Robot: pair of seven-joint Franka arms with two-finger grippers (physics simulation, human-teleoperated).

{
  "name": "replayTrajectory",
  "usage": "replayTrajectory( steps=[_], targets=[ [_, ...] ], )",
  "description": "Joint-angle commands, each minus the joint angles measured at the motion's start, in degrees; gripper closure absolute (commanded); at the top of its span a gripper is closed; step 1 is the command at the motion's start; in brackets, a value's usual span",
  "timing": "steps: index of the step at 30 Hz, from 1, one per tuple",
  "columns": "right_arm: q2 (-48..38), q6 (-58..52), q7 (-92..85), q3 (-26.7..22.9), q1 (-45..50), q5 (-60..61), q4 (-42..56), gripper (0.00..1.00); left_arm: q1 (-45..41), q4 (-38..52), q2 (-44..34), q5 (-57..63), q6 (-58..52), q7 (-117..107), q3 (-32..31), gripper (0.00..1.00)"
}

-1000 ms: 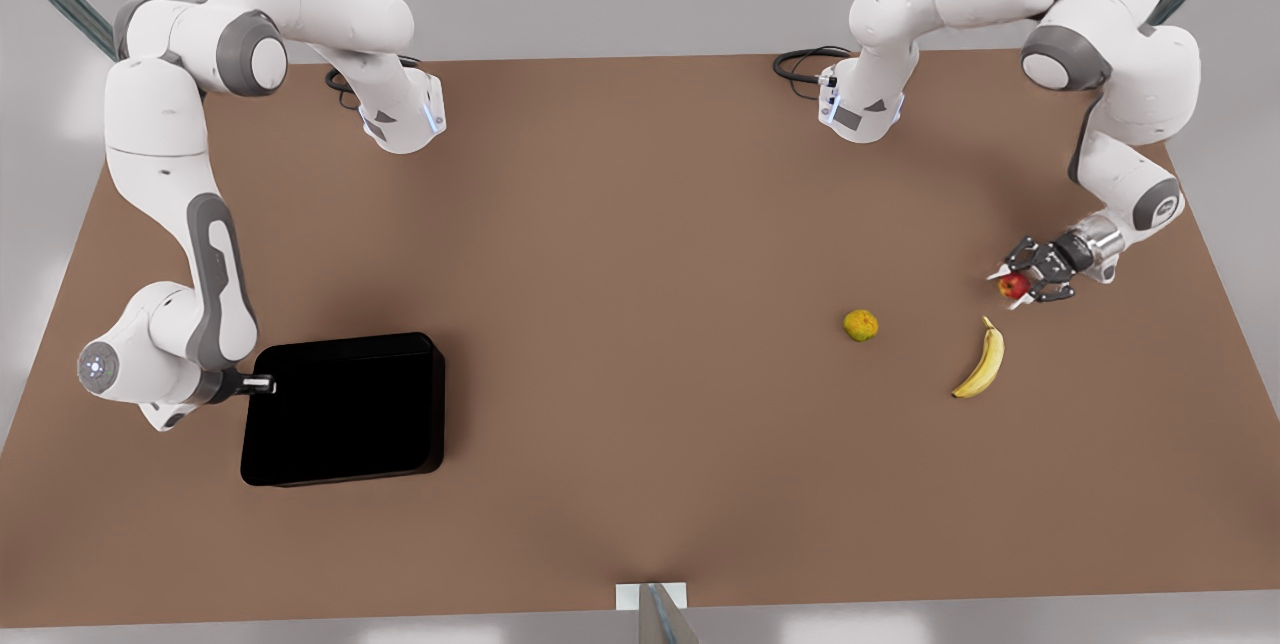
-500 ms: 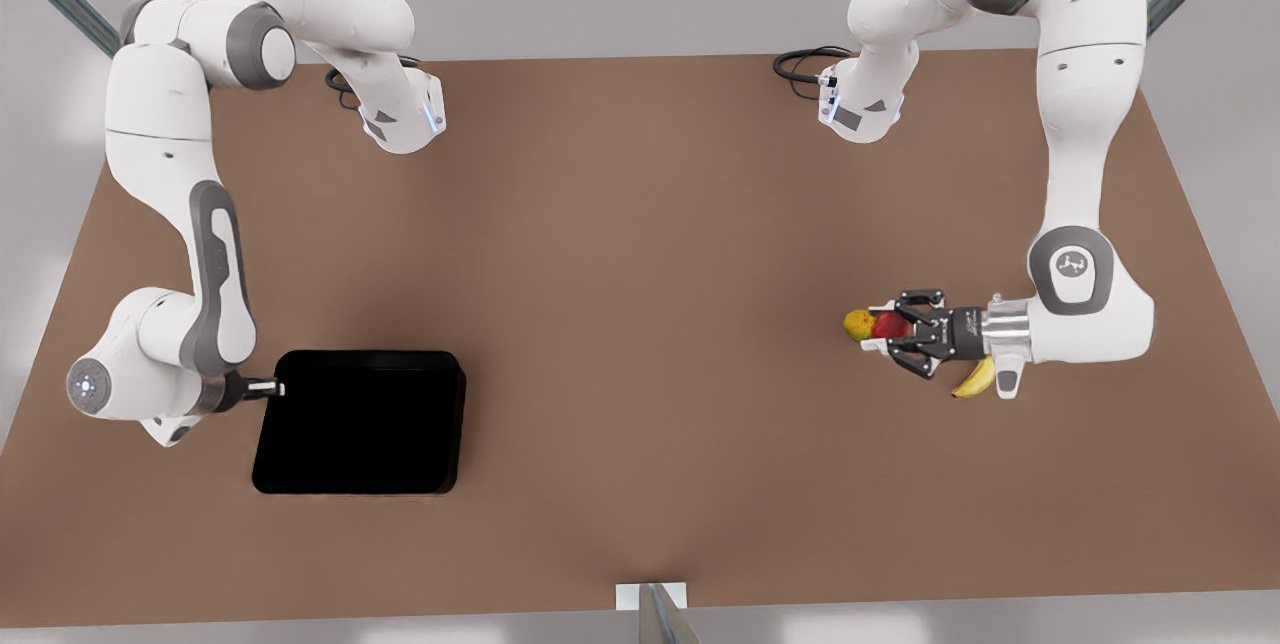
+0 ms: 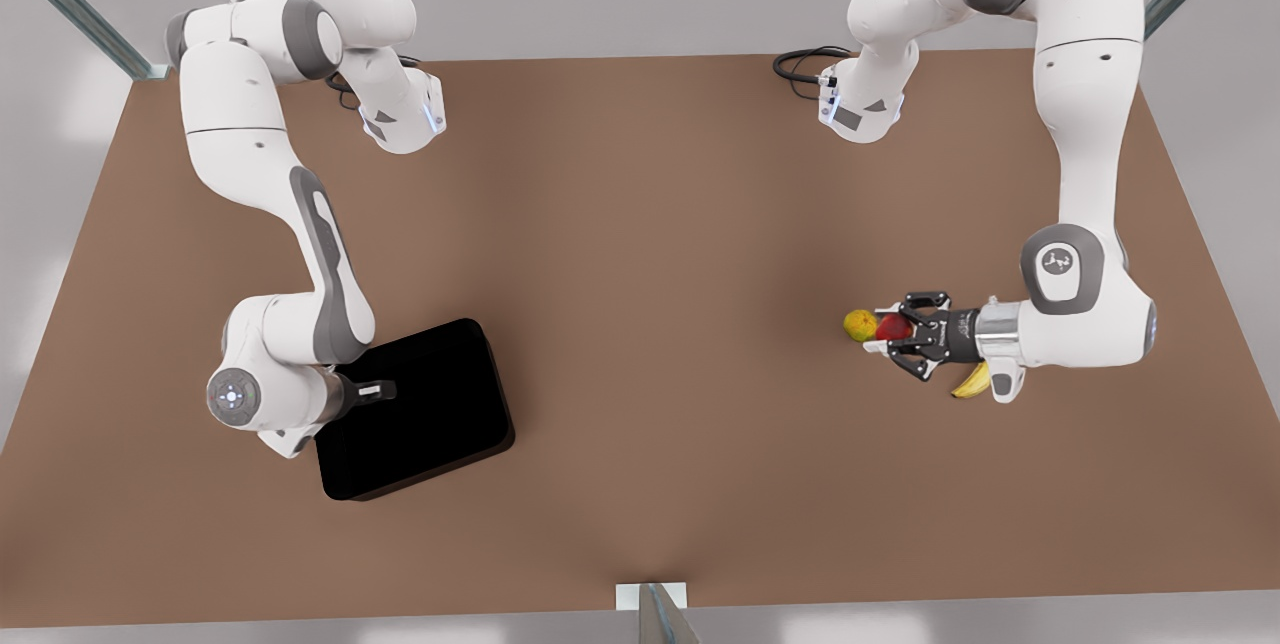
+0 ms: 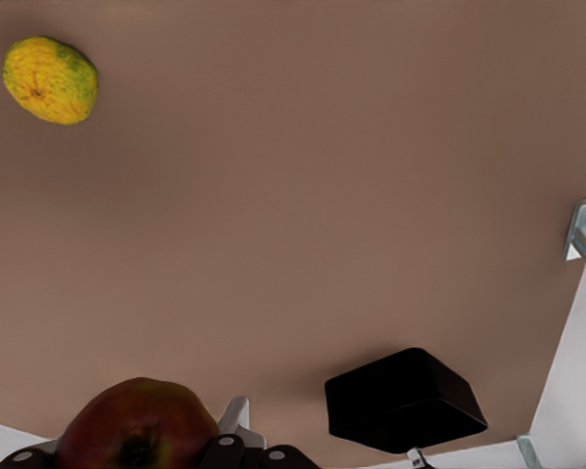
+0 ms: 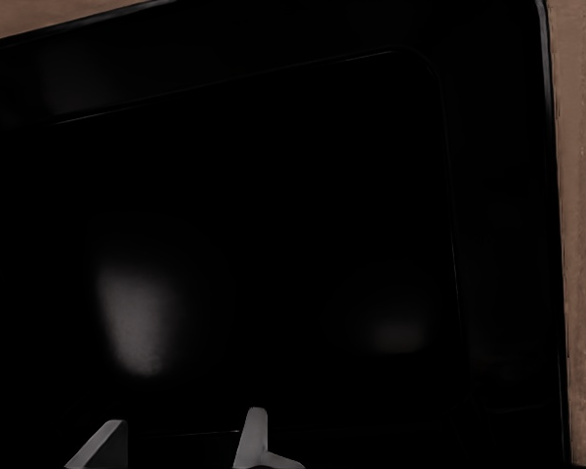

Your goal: Place the storage box in the middle with the right arm, and place the apple in the storage box with the left arm

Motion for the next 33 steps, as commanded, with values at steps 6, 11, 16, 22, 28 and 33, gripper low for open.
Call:
replayTrajectory(
  steps=[6, 11, 16, 22, 28, 33],
  targets=[
    [-3.4, 5.8, -2.3, -5.2, -0.9, 2.2, -6.0, 0.00, -3.2, 0.2, 0.1, 28.7, -0.8, -2.4, 0.0, 0.79],
    [2.7, 12.9, -2.1, -5.3, -1.8, 2.2, -7.1, 0.00, -8.4, 0.1, 2.8, 29.2, 5.8, -7.9, 0.0, 0.79],
    [5.4, 15.0, -2.8, -5.3, -1.8, 2.4, -6.9, 0.00, -8.8, 0.1, 2.3, 29.2, 5.6, -9.2, 0.0, 0.79],
    [4.5, 9.0, -4.1, -4.7, -2.1, 3.7, -4.3, 0.61, -10.2, 0.0, 2.8, 30.1, 6.4, -10.1, 0.1, 0.79],
    [4.5, 9.6, -6.2, -4.7, -2.1, 3.6, -4.3, 0.79, -10.5, 0.0, 2.9, 30.1, 6.8, -10.7, 0.1, 0.79],
    [3.3, 8.4, -6.0, -3.3, -1.2, 6.6, -4.3, 0.79, -11.1, 0.0, 2.9, 30.1, 6.9, -11.6, 0.1, 0.79]
  ],
)
